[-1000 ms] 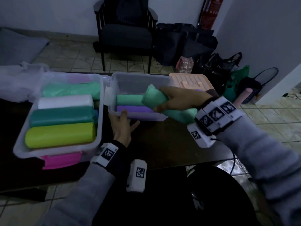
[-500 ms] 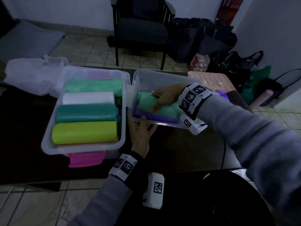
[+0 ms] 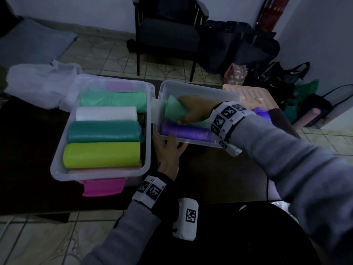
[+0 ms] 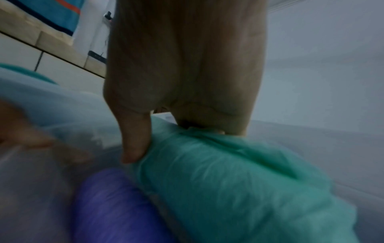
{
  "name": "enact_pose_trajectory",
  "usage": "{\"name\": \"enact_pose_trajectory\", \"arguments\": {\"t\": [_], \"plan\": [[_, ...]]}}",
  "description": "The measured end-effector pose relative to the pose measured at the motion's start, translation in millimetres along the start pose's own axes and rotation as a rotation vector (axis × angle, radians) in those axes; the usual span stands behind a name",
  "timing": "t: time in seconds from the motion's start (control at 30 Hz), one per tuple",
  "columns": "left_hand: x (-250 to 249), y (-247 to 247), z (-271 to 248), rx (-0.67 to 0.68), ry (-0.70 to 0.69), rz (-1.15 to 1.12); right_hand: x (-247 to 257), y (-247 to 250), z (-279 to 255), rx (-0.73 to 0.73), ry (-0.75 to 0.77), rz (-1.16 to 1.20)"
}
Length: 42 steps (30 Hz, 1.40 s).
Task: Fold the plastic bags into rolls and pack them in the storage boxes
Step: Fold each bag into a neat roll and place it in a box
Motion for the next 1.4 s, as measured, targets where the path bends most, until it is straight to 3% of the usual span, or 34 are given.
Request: {"name": "enact_pose_trajectory", "arguments": {"t": [0.3,0.5,0.63,1.0,1.13,1.23,1.3,1.4], "plan": [[-3.1,-4.4,-0.2,-0.001,-0.002,0.005,1.3,-11.6,5.0,0.095,-0.003,-0.146],[-3.9,-6.5,-1.4,-0.023,0.006,0.018,-2.7,-7.0,3.1,-0.037,0.005,0.04],[-1.7,-5.9,0.5,-0.027,-0.002,0.005,-1.5,-4.7,1.9,-0.073,0.073,-0.094],[1.6,-6.9,6.9,-0.02,-0.006,-0.011,0.7,-9.9,2.7,-0.065,0.039,-0.012],[1.5,-7.0,4.6,-0.024,-0.007,-0.021,2.0,-11.0,1.6,-0.05,0.082,-0.123],[2.0,-6.5,4.5,-0.026,-0.005,-0.027,-6.7,-6.4,0.7,-0.022,0.035,-0.149],[1.4,-7.4,2.8,-0.03,-0.01,-0.028,-20.4,1.1,-5.4,-0.11,-0.04,-0.027],[-2.9,-12.2,0.4,-0.072,-0.041,0.037,-49.9,10.4,-26.7,-0.358,-0.154,0.038]]}}
Point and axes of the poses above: each hand's wrist, its own z-axis towards the middle knuckle, its own y-axis out of the back of the hand, x = y × z, the point moved 2 cm from there along z, towards the middle knuckle, and after that the axes turned 15 degrees about -x, right-handed, at the moved point
